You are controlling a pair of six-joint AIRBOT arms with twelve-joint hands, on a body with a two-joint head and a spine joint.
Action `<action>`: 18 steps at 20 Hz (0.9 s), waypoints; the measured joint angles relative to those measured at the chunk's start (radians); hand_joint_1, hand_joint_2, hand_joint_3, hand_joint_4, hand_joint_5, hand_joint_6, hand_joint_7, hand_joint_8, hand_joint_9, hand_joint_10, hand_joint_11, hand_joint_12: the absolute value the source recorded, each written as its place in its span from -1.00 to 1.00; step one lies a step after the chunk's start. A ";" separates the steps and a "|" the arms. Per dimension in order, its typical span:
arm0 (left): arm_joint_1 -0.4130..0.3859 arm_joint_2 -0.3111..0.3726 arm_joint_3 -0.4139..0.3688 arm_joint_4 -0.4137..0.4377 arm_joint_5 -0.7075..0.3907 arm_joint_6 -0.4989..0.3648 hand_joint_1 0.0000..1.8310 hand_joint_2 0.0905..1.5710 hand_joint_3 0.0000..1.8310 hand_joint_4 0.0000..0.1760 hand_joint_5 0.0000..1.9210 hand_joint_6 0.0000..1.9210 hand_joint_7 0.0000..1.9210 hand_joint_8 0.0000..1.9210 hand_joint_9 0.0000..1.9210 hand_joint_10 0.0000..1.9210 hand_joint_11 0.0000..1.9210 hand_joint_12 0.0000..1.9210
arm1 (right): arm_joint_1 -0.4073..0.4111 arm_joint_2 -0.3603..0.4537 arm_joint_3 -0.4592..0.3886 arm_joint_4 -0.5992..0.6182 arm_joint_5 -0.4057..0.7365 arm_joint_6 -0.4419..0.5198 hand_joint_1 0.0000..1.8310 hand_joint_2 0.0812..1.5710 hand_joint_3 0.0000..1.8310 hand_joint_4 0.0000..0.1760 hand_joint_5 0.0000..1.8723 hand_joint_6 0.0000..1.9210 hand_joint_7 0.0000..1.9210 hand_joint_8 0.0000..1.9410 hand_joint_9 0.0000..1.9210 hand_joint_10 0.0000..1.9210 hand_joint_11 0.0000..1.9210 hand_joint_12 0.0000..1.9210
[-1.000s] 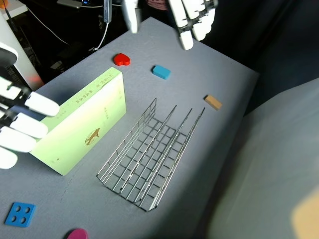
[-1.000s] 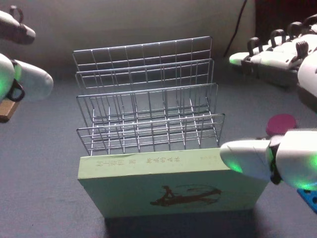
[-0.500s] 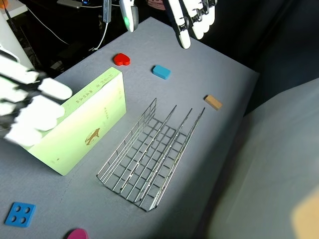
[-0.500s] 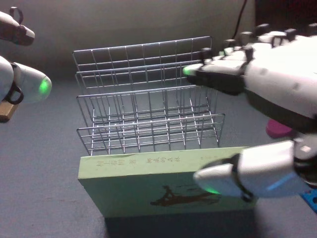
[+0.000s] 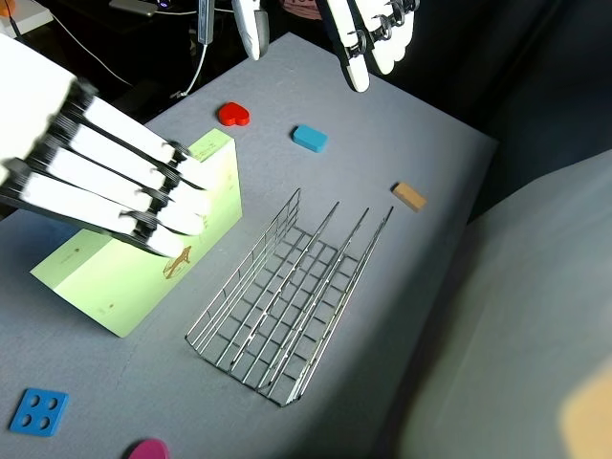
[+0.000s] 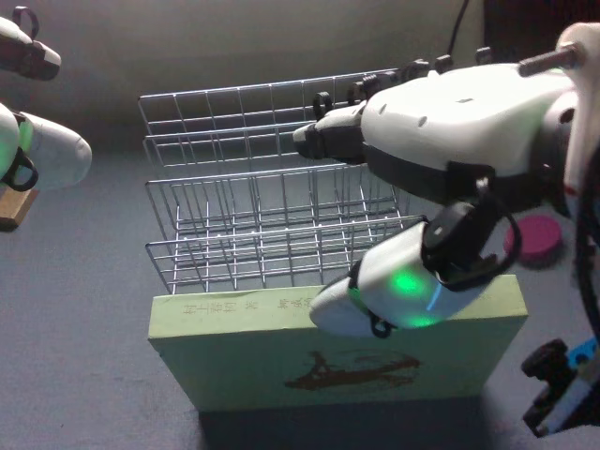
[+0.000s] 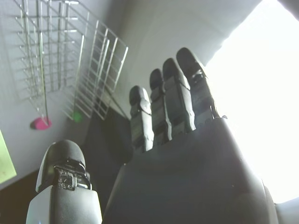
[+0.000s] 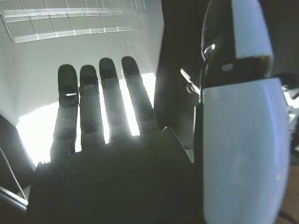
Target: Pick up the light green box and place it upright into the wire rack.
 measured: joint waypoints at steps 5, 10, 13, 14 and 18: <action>0.004 0.000 0.003 -0.002 -0.001 0.003 -0.84 0.45 -1.00 0.11 -0.74 -1.00 -0.74 -1.00 -0.77 -1.00 -1.00 -0.34 | -0.022 -0.082 0.080 0.108 -0.010 -0.052 -0.13 0.11 -1.00 -0.81 -0.78 -1.00 -0.82 -1.00 -0.83 -1.00 -1.00 -0.41; 0.027 0.000 0.023 0.021 -0.003 0.003 -0.84 0.45 -1.00 0.10 -0.73 -1.00 -0.74 -1.00 -0.75 -1.00 -1.00 -0.30 | -0.044 -0.129 0.120 0.088 -0.005 -0.077 -0.13 0.11 -1.00 -0.80 -0.79 -1.00 -0.80 -1.00 -0.83 -1.00 -1.00 -0.40; 0.046 0.000 0.038 0.034 -0.003 0.003 -0.85 0.45 -1.00 0.10 -0.73 -1.00 -0.74 -1.00 -0.75 -1.00 -1.00 -0.30 | -0.078 -0.154 0.121 0.078 -0.005 -0.077 -0.13 0.11 -1.00 -0.80 -0.80 -1.00 -0.80 -1.00 -0.82 -1.00 -1.00 -0.29; 0.048 0.000 0.048 0.033 -0.009 0.003 -0.85 0.45 -1.00 0.10 -0.73 -1.00 -0.74 -1.00 -0.75 -1.00 -1.00 -0.30 | -0.085 -0.162 0.121 0.068 0.000 -0.076 -0.13 0.10 -1.00 -0.80 -0.80 -1.00 -0.79 -1.00 -0.82 -1.00 -1.00 -0.24; 0.049 0.000 0.063 0.054 -0.013 0.003 -0.84 0.45 -1.00 0.11 -0.74 -1.00 -0.74 -1.00 -0.77 -1.00 -1.00 -0.33 | -0.116 -0.186 0.133 0.032 0.010 -0.076 -0.13 0.11 -1.00 -0.80 -0.79 -1.00 -0.78 -1.00 -0.82 -1.00 -1.00 -0.17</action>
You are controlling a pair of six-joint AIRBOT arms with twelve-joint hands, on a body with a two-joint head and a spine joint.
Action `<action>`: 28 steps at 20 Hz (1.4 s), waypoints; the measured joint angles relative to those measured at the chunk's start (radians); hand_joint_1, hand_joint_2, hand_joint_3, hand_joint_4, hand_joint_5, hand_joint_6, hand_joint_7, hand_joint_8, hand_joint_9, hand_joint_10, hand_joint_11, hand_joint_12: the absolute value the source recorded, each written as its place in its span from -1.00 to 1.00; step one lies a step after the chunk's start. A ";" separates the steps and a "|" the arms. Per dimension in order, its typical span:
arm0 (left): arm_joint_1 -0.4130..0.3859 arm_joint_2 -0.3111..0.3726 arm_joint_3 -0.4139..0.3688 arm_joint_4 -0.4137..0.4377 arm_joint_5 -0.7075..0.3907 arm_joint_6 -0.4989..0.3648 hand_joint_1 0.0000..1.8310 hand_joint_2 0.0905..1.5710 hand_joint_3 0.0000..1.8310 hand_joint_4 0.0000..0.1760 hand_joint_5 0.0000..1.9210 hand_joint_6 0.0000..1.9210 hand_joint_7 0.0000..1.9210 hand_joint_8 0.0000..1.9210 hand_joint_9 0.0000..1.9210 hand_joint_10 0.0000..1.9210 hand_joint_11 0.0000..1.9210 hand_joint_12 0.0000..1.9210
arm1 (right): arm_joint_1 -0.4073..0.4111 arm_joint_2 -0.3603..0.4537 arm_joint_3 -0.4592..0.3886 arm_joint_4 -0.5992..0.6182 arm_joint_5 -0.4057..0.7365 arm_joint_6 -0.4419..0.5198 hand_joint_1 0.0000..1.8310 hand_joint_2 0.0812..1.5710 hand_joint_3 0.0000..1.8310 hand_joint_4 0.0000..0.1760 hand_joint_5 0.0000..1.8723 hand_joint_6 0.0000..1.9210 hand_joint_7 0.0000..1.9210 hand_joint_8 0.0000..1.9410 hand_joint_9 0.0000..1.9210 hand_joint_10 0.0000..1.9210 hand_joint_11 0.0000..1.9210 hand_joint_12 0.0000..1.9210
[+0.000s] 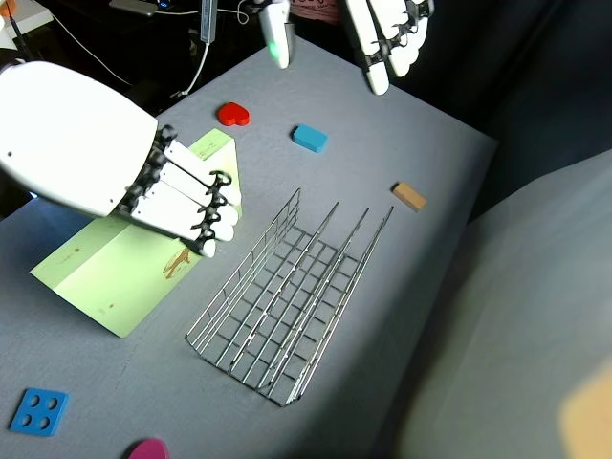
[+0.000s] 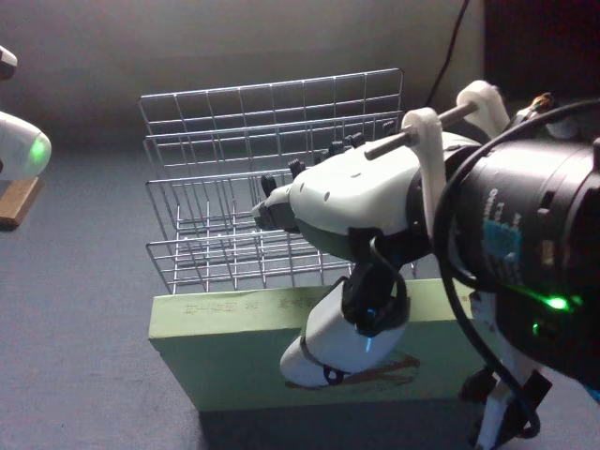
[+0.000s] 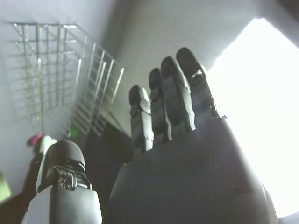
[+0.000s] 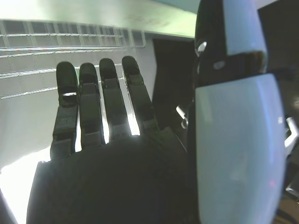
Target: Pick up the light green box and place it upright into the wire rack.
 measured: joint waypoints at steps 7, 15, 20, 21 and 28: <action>0.014 0.000 0.010 0.010 -0.005 0.000 -0.84 0.45 -1.00 0.10 -0.74 -1.00 -0.74 -1.00 -0.76 -1.00 -1.00 -0.34 | -0.029 -0.032 0.023 -0.024 0.004 0.005 -0.14 0.10 -1.00 -0.79 -0.79 -1.00 -0.80 -1.00 -0.83 -1.00 -1.00 -0.25; 0.014 0.000 0.024 0.006 -0.007 -0.007 -0.84 0.46 -1.00 0.10 -0.73 -1.00 -0.72 -1.00 -0.75 -1.00 -1.00 -0.39 | -0.051 -0.048 0.032 -0.043 0.008 0.005 -0.07 0.12 -1.00 -0.92 -0.72 -0.99 -0.73 -0.99 -0.74 -0.98 -1.00 -0.06; 0.014 0.000 0.030 0.006 -0.006 -0.007 -0.84 0.46 -1.00 0.10 -0.73 -1.00 -0.74 -1.00 -0.76 -1.00 -1.00 -0.37 | -0.057 -0.049 0.032 -0.054 0.010 0.005 0.17 0.31 -1.00 -1.00 -0.33 -0.97 -0.24 -0.98 -0.22 -0.92 -0.58 0.26; 0.014 0.000 0.029 0.005 -0.007 -0.007 -0.84 0.46 -1.00 0.10 -0.73 -1.00 -0.74 -1.00 -0.76 -1.00 -1.00 -0.39 | -0.057 -0.049 0.032 -0.054 0.011 0.005 0.21 0.33 -1.00 -1.00 -0.20 -0.96 -0.10 -0.96 -0.10 -0.89 -0.48 0.26; 0.014 0.000 0.029 0.006 -0.007 -0.007 -0.85 0.47 -1.00 0.11 -0.73 -1.00 -0.73 -1.00 -0.75 -1.00 -1.00 -0.36 | -0.062 -0.048 0.032 -0.068 0.010 -0.017 0.34 0.43 -1.00 -1.00 -0.05 0.05 0.02 0.20 -0.04 0.24 -0.08 0.66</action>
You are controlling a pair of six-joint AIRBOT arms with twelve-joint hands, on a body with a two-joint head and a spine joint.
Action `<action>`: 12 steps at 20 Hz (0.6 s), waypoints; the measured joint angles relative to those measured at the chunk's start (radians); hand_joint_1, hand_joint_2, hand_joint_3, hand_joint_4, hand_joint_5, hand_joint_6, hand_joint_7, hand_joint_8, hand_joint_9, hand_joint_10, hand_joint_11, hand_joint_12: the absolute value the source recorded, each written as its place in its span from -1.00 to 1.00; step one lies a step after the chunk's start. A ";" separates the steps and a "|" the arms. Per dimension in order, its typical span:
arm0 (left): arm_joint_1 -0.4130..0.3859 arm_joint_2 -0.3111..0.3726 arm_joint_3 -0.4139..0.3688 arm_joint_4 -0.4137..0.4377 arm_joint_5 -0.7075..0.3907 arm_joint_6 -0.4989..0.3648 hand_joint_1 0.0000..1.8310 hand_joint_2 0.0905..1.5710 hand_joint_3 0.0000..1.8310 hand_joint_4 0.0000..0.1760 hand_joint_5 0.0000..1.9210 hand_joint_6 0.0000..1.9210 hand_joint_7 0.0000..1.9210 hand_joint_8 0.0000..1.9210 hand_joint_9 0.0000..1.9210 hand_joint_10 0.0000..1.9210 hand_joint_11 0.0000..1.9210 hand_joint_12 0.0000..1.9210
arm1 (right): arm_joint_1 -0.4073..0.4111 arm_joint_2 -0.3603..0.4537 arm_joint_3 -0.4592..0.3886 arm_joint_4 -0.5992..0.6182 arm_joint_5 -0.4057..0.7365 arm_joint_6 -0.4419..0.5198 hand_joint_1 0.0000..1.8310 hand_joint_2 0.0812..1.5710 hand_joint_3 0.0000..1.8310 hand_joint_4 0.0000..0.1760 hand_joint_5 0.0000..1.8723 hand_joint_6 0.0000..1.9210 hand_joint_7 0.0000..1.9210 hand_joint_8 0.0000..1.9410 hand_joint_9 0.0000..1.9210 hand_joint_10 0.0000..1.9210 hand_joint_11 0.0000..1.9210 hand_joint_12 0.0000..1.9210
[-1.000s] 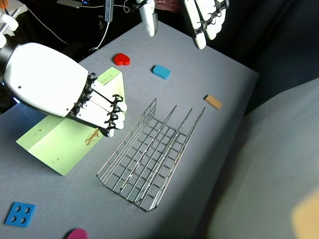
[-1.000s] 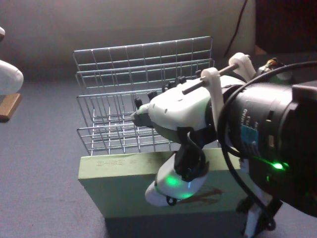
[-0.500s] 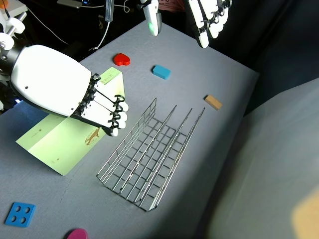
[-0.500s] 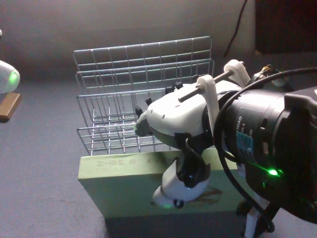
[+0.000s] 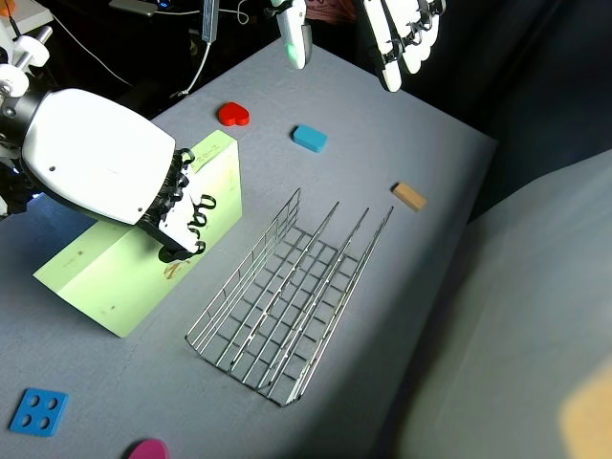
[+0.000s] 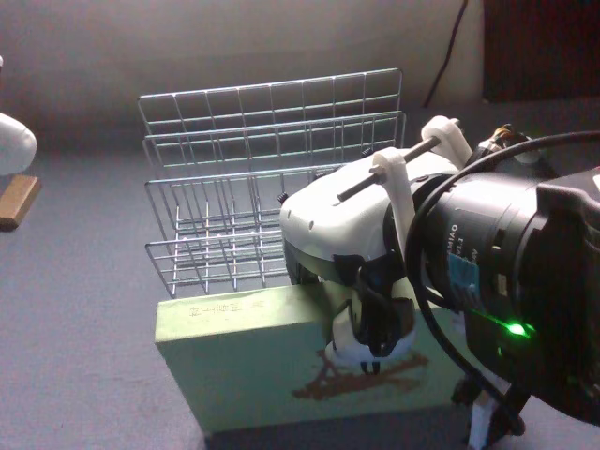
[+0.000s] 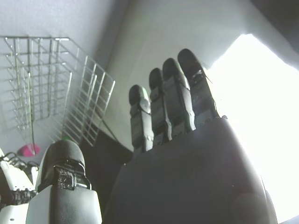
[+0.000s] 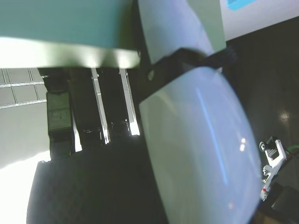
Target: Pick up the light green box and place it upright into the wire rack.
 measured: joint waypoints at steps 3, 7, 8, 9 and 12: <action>0.000 0.000 0.000 0.000 0.000 0.000 -0.85 0.47 -1.00 0.11 -0.73 -1.00 -0.73 -1.00 -0.74 -0.99 -1.00 -0.36 | 0.000 0.003 0.000 0.000 0.000 0.000 0.34 0.43 -1.00 -1.00 -0.07 0.06 0.02 0.21 -0.06 0.26 -0.13 0.66; 0.000 0.000 0.000 0.000 0.000 0.000 -0.85 0.47 -1.00 0.10 -0.74 -1.00 -0.73 -1.00 -0.75 -1.00 -1.00 -0.42 | 0.026 0.029 -0.010 0.000 -0.002 -0.003 0.34 0.43 -1.00 -1.00 -0.07 0.06 0.02 0.22 -0.08 0.26 -0.18 0.66; 0.000 0.000 0.000 0.000 0.000 0.000 -0.85 0.47 -1.00 0.11 -0.74 -1.00 -0.73 -1.00 -0.75 -1.00 -1.00 -0.42 | 0.033 0.035 -0.015 0.000 -0.003 -0.004 0.34 0.44 -1.00 -1.00 -0.07 0.07 0.01 0.22 -0.08 0.27 -0.17 0.66; 0.000 0.000 0.000 0.000 0.000 0.000 -0.85 0.47 -1.00 0.10 -0.74 -1.00 -0.73 -1.00 -0.75 -1.00 -1.00 -0.42 | 0.042 0.047 -0.026 0.000 -0.005 -0.004 0.34 0.44 -1.00 -1.00 -0.07 0.07 0.00 0.23 -0.08 0.27 -0.17 0.66; 0.000 0.000 0.000 0.000 0.003 0.000 -0.85 0.47 -1.00 0.11 -0.73 -1.00 -0.74 -1.00 -0.76 -1.00 -1.00 -0.39 | 0.092 0.078 -0.052 0.011 -0.005 -0.011 0.34 0.44 -1.00 -1.00 -0.07 0.07 0.00 0.23 -0.09 0.28 -0.15 0.66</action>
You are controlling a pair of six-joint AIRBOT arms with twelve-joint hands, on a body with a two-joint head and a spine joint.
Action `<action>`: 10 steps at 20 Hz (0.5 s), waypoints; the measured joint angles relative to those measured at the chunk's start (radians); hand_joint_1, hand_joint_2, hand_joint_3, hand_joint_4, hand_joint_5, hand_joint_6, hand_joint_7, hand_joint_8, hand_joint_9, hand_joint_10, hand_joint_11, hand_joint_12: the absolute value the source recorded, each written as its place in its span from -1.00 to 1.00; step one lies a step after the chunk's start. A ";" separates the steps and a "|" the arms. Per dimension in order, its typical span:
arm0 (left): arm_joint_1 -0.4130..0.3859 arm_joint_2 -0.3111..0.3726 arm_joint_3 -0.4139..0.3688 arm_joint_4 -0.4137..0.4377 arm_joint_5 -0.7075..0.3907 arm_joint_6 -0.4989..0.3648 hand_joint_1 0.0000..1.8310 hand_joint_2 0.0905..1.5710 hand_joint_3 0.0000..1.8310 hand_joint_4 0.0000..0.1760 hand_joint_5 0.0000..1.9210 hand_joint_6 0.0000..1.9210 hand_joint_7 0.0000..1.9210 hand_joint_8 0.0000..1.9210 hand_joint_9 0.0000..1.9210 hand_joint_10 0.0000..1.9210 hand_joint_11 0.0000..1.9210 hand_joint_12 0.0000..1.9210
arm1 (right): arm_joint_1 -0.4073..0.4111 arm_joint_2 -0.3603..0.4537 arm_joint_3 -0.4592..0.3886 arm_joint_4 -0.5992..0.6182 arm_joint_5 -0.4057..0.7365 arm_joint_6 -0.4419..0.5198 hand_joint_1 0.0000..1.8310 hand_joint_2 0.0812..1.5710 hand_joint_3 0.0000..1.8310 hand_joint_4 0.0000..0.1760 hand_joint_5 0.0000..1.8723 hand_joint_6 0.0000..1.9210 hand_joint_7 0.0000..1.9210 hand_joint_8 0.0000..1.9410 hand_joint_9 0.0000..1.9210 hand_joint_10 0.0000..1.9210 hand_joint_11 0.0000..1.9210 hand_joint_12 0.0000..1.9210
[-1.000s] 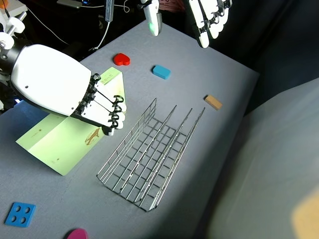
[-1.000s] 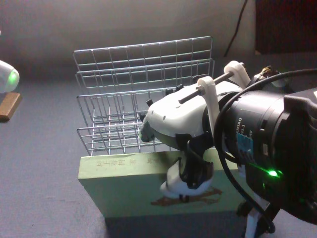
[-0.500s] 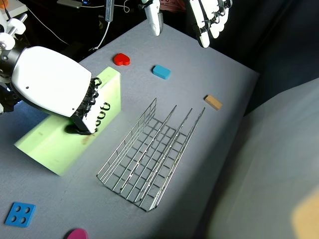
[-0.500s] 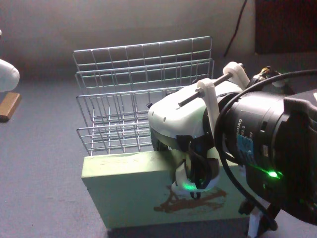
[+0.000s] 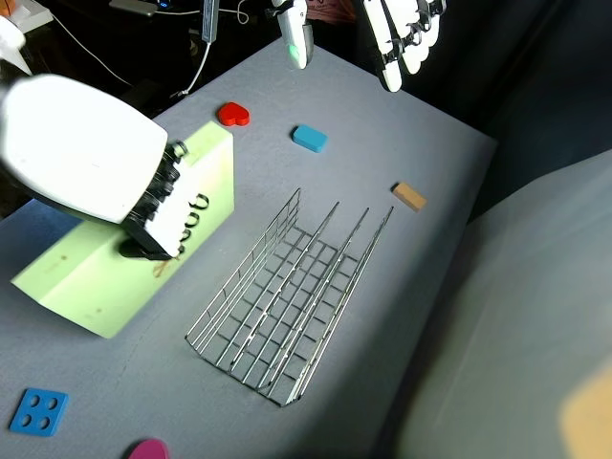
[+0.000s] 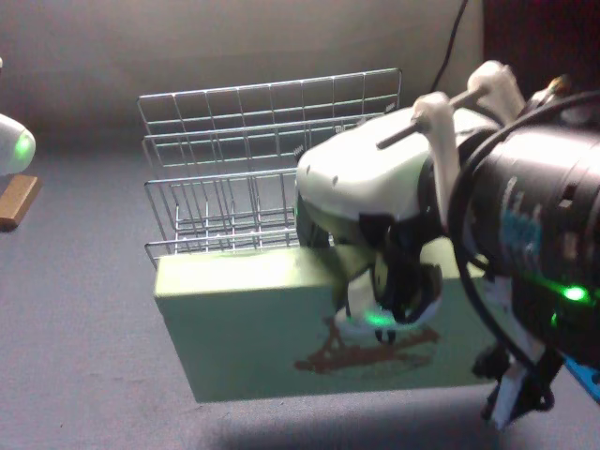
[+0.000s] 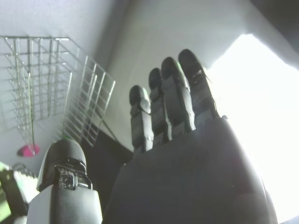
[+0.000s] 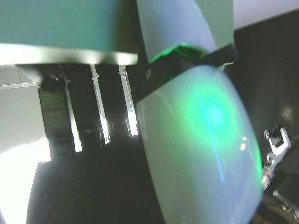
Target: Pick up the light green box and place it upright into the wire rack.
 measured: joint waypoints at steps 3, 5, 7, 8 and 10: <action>0.000 0.000 0.000 0.000 0.002 0.000 -0.84 0.47 -1.00 0.11 -0.73 -1.00 -0.73 -1.00 -0.76 -1.00 -1.00 -0.40 | 0.048 0.019 0.000 -0.002 -0.001 -0.029 0.34 0.44 -1.00 -1.00 -0.07 0.07 0.00 0.23 -0.09 0.28 -0.18 0.66; 0.000 0.000 0.000 0.000 0.003 0.000 -0.85 0.47 -1.00 0.11 -0.73 -1.00 -0.73 -1.00 -0.75 -1.00 -1.00 -0.38 | 0.083 0.030 0.000 -0.001 0.000 -0.080 0.34 0.44 -1.00 -1.00 -0.08 0.07 0.01 0.23 -0.09 0.28 -0.16 0.66; 0.000 0.000 -0.001 0.000 0.006 0.000 -0.87 0.48 -1.00 0.11 -0.73 -1.00 -0.73 -1.00 -0.75 -1.00 -1.00 -0.35 | 0.115 0.032 0.001 0.000 0.003 -0.126 0.34 0.44 -1.00 -1.00 -0.08 0.07 0.01 0.23 -0.09 0.28 -0.16 0.65; 0.000 0.000 -0.001 -0.001 0.006 0.000 -0.87 0.48 -1.00 0.11 -0.73 -1.00 -0.73 -1.00 -0.75 -1.00 -1.00 -0.36 | 0.135 0.032 0.001 -0.003 0.004 -0.151 0.46 0.42 -1.00 -1.00 -0.07 -0.01 -0.01 0.12 -0.07 0.44 -0.16 0.64; 0.000 0.000 -0.001 0.000 0.014 0.000 -0.88 0.49 -1.00 0.11 -0.73 -1.00 -0.73 -1.00 -0.76 -1.00 -1.00 -0.41 | 0.163 0.029 0.004 -0.030 0.017 -0.163 0.34 0.44 -1.00 -1.00 -0.08 0.07 0.00 0.23 -0.10 0.30 -0.14 0.63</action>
